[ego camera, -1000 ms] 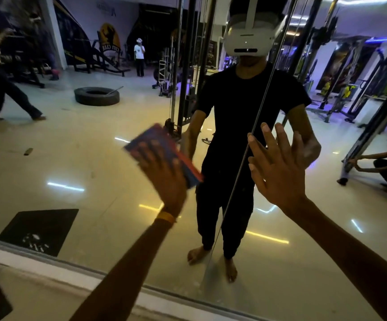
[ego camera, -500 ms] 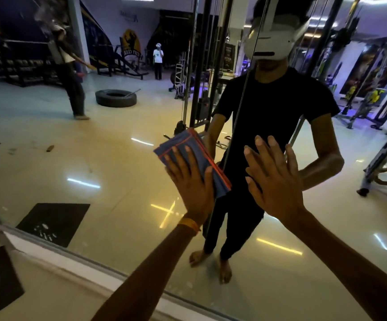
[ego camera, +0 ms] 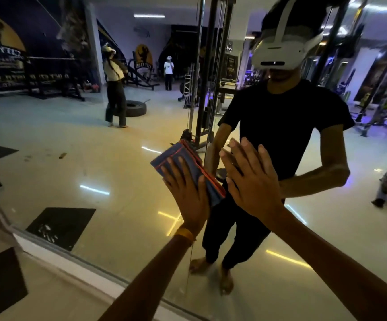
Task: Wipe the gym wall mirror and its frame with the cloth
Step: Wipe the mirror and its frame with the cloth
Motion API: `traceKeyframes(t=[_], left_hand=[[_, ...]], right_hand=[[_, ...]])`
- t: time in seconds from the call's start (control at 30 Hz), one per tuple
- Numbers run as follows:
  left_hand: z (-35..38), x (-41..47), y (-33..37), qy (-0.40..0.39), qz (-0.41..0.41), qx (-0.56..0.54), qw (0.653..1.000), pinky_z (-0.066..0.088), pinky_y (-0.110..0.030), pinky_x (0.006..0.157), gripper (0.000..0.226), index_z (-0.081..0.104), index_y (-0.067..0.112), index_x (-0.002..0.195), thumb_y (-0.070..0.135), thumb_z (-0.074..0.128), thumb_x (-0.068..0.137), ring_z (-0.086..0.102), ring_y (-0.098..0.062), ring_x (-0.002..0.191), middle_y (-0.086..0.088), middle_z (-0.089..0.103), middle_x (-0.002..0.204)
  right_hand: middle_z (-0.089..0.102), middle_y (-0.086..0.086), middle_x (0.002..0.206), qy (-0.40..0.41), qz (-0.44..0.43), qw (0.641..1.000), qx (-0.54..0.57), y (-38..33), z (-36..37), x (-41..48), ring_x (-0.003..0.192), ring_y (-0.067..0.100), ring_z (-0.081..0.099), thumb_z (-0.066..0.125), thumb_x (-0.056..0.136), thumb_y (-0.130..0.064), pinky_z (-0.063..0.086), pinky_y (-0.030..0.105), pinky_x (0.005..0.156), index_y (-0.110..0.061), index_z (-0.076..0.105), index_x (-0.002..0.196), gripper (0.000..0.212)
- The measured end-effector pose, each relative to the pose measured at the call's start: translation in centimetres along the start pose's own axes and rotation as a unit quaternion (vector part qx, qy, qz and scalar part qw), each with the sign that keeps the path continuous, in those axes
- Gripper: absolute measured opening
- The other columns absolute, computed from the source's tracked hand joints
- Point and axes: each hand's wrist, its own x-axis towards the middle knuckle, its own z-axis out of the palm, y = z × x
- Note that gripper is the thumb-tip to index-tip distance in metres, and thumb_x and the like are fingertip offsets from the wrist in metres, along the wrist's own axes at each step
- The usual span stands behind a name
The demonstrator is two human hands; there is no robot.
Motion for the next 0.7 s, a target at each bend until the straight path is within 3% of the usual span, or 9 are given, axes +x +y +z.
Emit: traceKeyframes(t=[0.07, 0.13, 0.23, 0.3, 0.37, 0.47, 0.57, 0.63, 0.7], left_hand=[[-0.5, 0.7, -0.9, 0.006, 0.025, -0.014, 1.000, -0.013, -0.042, 0.128, 0.068, -0.003, 0.019, 0.165, 0.047, 0.025, 0.109, -0.012, -0.029, 0.160, -0.010, -0.008, 0.173], [-1.7, 3.5, -6.2, 0.041, -0.010, -0.020, 0.999, -0.009, -0.044, 0.129, 0.066, 0.003, 0.015, 0.165, 0.043, 0.027, 0.110, -0.008, -0.026, 0.160, -0.012, -0.003, 0.173], [-5.4, 9.8, -13.5, 0.070, -0.197, 0.022, 0.978, -0.006, -0.048, 0.130, 0.064, 0.010, 0.018, 0.166, 0.049, 0.022, 0.111, -0.001, -0.028, 0.161, -0.009, 0.003, 0.174], [-5.9, 11.1, -13.2, 0.104, -0.287, 0.026, 0.952, -0.007, -0.046, 0.129, 0.062, 0.014, 0.009, 0.165, 0.041, 0.025, 0.112, 0.003, -0.035, 0.160, -0.017, 0.006, 0.172], [-4.9, 8.6, -8.8, 0.105, -0.234, -0.033, 0.966, -0.001, -0.051, 0.129, 0.070, 0.008, 0.010, 0.165, 0.050, 0.024, 0.109, -0.003, -0.033, 0.160, -0.016, 0.003, 0.173], [-1.9, 2.3, -3.7, 0.046, -0.055, -0.012, 0.997, -0.011, -0.044, 0.128, 0.075, -0.002, 0.017, 0.165, 0.059, 0.021, 0.107, -0.018, -0.020, 0.158, -0.007, -0.008, 0.173], [-2.0, 3.5, -5.0, 0.034, 0.000, -0.028, 0.999, -0.011, -0.046, 0.128, 0.069, -0.005, 0.023, 0.165, 0.054, 0.022, 0.109, -0.014, -0.024, 0.160, -0.007, -0.008, 0.173], [-4.3, 6.6, -8.8, 0.042, -0.009, -0.013, 0.999, -0.007, -0.048, 0.129, 0.068, 0.001, 0.017, 0.165, 0.046, 0.026, 0.110, -0.010, -0.027, 0.160, -0.010, -0.004, 0.174], [-7.1, 10.6, -13.4, 0.074, -0.118, -0.017, 0.990, 0.000, -0.049, 0.130, 0.065, 0.006, 0.010, 0.165, 0.038, 0.030, 0.112, -0.002, -0.033, 0.160, -0.015, 0.002, 0.173]], right_hand=[[0.020, 0.015, 0.170, 0.003, -0.007, 1.000, -0.005, 0.2, 0.0, -0.1, 0.158, 0.035, 0.010, 0.038, 0.107, -0.042, 0.001, 0.052, 0.128, -0.015, 0.027, 0.163, 0.063], [0.014, 0.015, 0.171, -0.002, -0.009, 1.000, -0.002, 0.3, -0.2, -0.2, 0.159, 0.034, 0.005, 0.038, 0.106, -0.043, 0.001, 0.051, 0.128, -0.015, 0.025, 0.163, 0.064], [0.010, 0.015, 0.172, -0.009, -0.010, 1.000, 0.002, 0.4, -0.4, -0.3, 0.160, 0.033, 0.003, 0.037, 0.107, -0.043, 0.005, 0.052, 0.128, -0.016, 0.021, 0.164, 0.066], [0.012, 0.014, 0.172, -0.005, -0.011, 1.000, 0.005, 0.3, -0.6, 0.0, 0.159, 0.034, 0.006, 0.041, 0.106, -0.044, 0.007, 0.053, 0.128, -0.017, 0.023, 0.164, 0.067], [0.015, 0.013, 0.171, 0.009, -0.021, 1.000, 0.018, 0.1, -0.8, 0.8, 0.159, 0.035, 0.009, 0.045, 0.105, -0.042, 0.003, 0.055, 0.128, -0.018, 0.029, 0.163, 0.065], [0.020, 0.014, 0.169, 0.045, -0.036, 0.997, 0.049, -1.1, -1.1, 3.0, 0.157, 0.035, 0.013, 0.038, 0.107, -0.039, -0.003, 0.054, 0.128, -0.018, 0.033, 0.160, 0.058], [0.020, 0.015, 0.169, 0.048, -0.038, 0.997, 0.050, -2.1, -1.8, 5.9, 0.156, 0.035, 0.015, 0.032, 0.107, -0.040, -0.004, 0.054, 0.127, -0.016, 0.032, 0.161, 0.059], [0.023, 0.016, 0.168, 0.034, -0.027, 0.998, 0.038, -2.2, -1.9, 7.5, 0.156, 0.036, 0.014, 0.030, 0.104, -0.041, -0.006, 0.054, 0.127, -0.015, 0.034, 0.160, 0.062], [0.024, 0.016, 0.168, 0.023, -0.016, 0.999, 0.022, -2.0, -2.0, 8.3, 0.156, 0.036, 0.014, 0.024, 0.106, -0.040, -0.004, 0.054, 0.127, -0.015, 0.034, 0.161, 0.061]])
